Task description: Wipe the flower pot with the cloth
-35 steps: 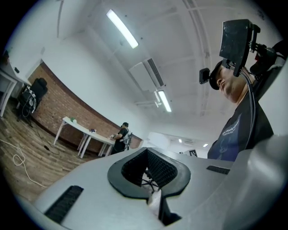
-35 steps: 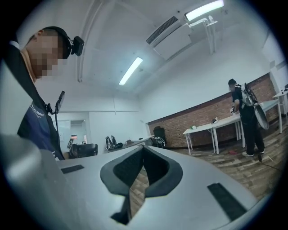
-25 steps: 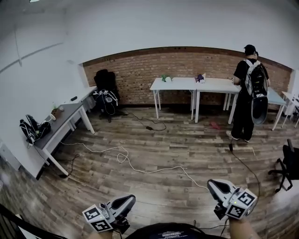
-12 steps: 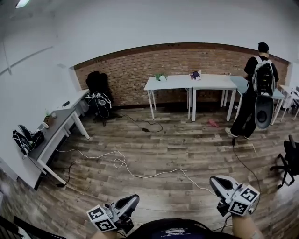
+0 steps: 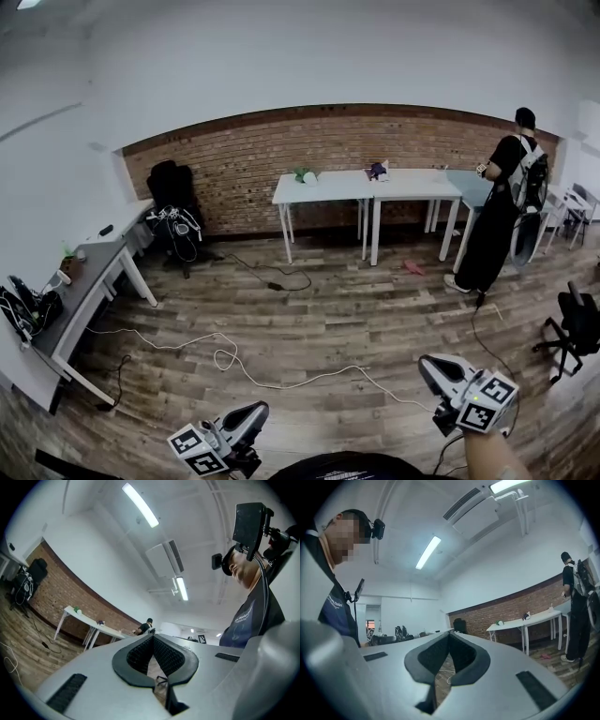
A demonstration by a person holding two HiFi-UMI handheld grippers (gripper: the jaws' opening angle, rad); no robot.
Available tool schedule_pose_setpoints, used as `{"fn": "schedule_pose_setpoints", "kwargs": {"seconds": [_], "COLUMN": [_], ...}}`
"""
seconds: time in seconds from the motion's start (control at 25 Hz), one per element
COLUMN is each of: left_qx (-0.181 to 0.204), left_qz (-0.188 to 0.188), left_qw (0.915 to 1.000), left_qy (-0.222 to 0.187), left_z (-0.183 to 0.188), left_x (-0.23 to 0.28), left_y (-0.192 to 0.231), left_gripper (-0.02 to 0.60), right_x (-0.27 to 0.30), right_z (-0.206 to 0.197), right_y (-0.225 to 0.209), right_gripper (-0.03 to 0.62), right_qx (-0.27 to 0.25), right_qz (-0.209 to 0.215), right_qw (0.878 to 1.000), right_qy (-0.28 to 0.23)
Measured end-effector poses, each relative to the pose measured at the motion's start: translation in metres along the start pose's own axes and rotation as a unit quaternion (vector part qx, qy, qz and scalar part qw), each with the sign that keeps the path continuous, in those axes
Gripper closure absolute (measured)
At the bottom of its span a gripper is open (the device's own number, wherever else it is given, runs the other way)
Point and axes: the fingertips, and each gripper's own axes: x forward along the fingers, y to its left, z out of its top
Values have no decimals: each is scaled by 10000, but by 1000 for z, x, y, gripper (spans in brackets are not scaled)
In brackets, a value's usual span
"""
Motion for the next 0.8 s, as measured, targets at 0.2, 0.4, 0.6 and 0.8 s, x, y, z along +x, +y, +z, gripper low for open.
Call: {"fn": "schedule_pose_setpoints", "kwargs": {"seconds": [0.2,0.4,0.6,0.8], "left_qx": [-69,15,58,-24], "left_qz": [124,330,647,777], "left_qw": [9999,9994,9978,9965], "left_qy": [46,60,-144,-294], "left_z": [4,7,22,39], "left_x": [21,82,178,267], "left_y": [58,116,179,225], "left_gripper": [584,584,584,584], "right_x": [55,111,177,234], "right_z": [-4,-4,16,51], "right_y": [-38,-117,-229,-319], "right_gripper": [594,592,594,594], "right_qx": [41,85,115,24], "right_qz": [20,213,547,851], "right_qw": [9999,9997,9984,9964], "right_qy": [89,114,33,9]}}
